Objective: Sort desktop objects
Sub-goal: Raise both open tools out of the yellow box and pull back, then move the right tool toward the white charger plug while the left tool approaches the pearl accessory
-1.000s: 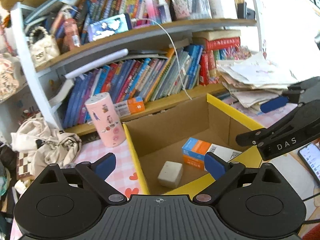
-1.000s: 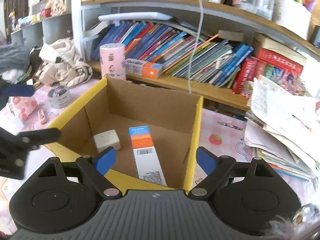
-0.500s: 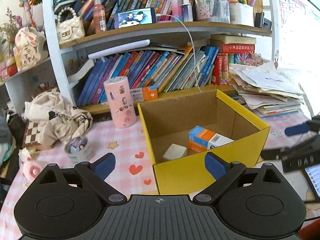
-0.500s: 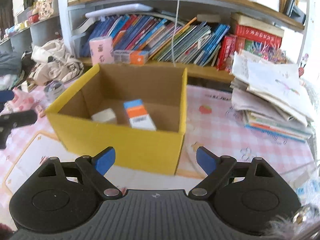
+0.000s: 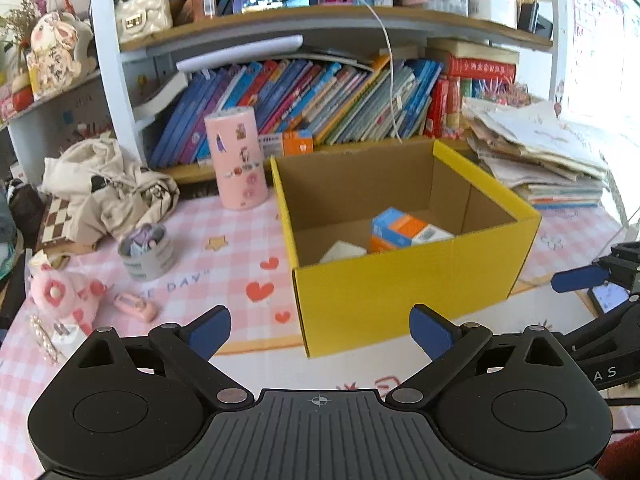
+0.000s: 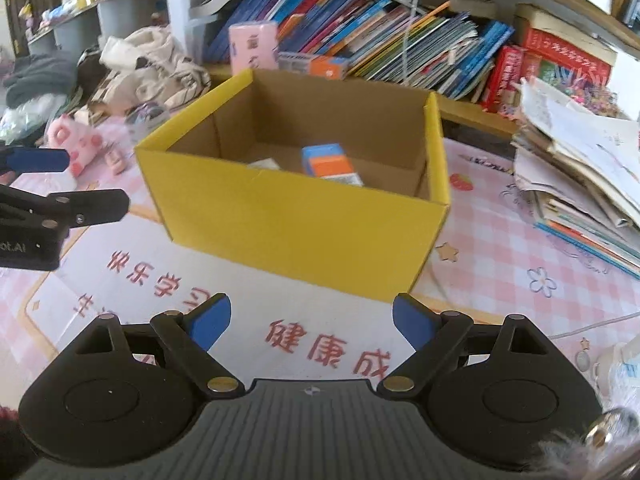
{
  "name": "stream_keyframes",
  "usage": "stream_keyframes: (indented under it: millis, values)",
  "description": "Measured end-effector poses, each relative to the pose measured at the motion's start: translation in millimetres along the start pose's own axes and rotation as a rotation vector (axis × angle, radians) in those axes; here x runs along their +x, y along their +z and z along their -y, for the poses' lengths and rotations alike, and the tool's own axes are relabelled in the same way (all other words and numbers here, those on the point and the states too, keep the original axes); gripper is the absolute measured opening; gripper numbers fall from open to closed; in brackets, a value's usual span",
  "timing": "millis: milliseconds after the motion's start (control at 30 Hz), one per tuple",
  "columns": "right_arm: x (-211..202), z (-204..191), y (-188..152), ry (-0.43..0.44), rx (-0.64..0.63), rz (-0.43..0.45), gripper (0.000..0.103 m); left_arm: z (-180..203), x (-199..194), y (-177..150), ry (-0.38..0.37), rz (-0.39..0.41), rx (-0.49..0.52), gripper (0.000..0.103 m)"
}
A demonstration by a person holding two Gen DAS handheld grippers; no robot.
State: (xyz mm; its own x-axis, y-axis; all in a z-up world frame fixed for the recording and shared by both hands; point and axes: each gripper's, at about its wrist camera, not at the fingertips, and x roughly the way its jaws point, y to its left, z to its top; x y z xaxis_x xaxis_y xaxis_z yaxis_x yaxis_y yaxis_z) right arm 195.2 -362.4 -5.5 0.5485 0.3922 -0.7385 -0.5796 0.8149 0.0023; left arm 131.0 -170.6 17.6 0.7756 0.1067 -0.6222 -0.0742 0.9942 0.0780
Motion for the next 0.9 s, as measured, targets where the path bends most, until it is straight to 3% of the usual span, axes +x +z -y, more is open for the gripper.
stream_keyframes:
  millis: [367,900]
  values:
    - [15,-23,3,0.040,-0.040,-0.051,0.088,-16,6,-7,-0.009,-0.043,-0.008,0.098]
    - [31,-85,15,-0.002,-0.015,-0.112,0.088,-70,17,-21,-0.113,-0.122,0.049,0.098]
